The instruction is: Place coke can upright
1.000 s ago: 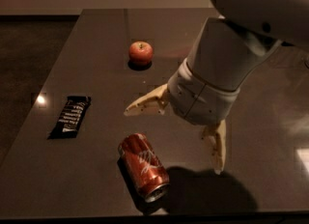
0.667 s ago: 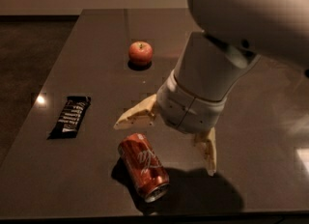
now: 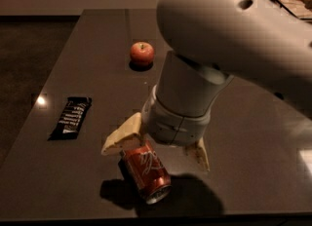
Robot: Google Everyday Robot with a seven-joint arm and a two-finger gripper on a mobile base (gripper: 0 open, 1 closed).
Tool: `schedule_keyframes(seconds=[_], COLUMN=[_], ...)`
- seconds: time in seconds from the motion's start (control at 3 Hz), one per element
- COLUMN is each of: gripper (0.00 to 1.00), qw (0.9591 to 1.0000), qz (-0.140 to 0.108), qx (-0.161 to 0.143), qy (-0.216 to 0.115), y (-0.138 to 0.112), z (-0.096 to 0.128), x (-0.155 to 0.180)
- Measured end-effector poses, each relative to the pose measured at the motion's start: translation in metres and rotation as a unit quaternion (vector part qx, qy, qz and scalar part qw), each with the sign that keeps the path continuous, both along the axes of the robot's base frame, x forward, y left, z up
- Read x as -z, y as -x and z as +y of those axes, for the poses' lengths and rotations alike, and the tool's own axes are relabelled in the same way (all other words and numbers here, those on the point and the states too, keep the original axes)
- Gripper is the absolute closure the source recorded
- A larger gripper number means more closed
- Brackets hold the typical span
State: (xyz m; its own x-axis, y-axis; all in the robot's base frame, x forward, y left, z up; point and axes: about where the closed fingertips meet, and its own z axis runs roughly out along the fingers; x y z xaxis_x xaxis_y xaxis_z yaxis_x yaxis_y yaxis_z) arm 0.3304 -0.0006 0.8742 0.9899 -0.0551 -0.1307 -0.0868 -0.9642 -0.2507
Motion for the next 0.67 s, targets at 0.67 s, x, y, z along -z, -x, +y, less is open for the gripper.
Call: schedule_keyframes(seconds=[0.67], gripper=[0.00], qw=[0.9957], qz=[-0.029], qx=[-0.083], qy=[0.030], y=[-0.0026], z=[0.0085], x=[0.0161])
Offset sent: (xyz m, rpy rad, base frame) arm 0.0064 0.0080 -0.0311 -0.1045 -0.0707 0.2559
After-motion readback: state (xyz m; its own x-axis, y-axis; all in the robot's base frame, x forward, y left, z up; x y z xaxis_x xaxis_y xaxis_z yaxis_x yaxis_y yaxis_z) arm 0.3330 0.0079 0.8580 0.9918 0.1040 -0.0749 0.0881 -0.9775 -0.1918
